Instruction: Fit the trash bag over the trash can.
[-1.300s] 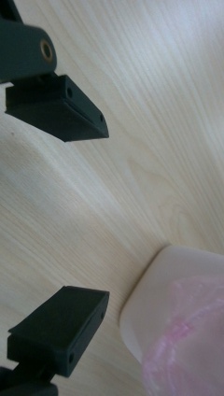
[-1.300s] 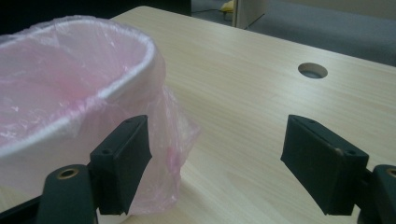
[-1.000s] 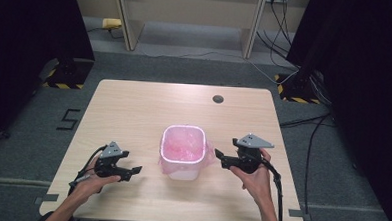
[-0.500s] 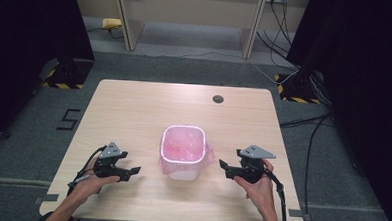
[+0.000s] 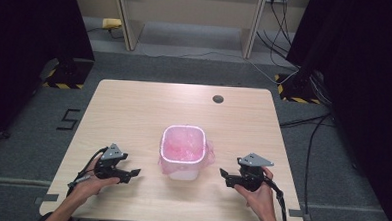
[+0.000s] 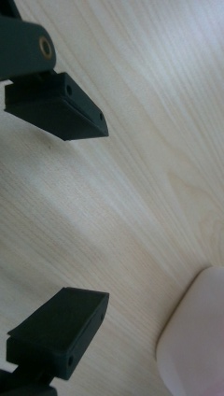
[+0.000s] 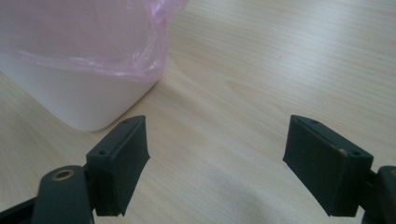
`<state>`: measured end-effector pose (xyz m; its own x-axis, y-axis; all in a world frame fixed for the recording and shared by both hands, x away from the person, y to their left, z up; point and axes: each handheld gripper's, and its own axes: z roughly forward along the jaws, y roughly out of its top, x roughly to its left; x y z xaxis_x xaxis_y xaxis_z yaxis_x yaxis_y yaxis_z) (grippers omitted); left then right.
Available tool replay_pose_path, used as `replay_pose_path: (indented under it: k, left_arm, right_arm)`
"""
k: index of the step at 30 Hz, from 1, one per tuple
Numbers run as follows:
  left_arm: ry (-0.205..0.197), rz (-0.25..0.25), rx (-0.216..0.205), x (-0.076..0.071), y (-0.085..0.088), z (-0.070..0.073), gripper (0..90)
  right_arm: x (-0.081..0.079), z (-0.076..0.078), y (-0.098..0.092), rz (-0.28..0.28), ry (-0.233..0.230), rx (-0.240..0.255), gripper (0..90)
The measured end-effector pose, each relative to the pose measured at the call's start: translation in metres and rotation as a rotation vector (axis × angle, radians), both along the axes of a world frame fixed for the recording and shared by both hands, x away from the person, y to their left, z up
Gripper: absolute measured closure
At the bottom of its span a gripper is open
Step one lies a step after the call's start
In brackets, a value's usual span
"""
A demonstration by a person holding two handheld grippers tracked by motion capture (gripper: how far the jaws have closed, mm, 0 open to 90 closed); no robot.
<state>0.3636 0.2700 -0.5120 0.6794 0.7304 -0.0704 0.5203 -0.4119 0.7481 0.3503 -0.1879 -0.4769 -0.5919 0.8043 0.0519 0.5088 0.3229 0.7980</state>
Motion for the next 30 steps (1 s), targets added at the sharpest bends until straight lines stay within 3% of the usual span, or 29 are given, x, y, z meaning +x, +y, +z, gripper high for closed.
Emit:
replay_pose_path:
  k: [11,18,30]
  left_arm:
    - [0.035,-0.010,0.035,0.001,0.001,-0.005,16.7]
    - [0.003,-0.028,0.068,0.000,-0.001,-0.007,15.8]
    - [-0.032,-0.043,0.040,-0.001,0.000,-0.012,12.6]
  right_arm:
    - [-0.008,-0.013,-0.005,-0.004,0.042,-0.047,21.3]
    - [-0.013,-0.018,-0.007,-0.004,0.057,-0.058,20.9]
    - [-0.024,-0.029,-0.017,-0.019,0.095,-0.078,20.4]
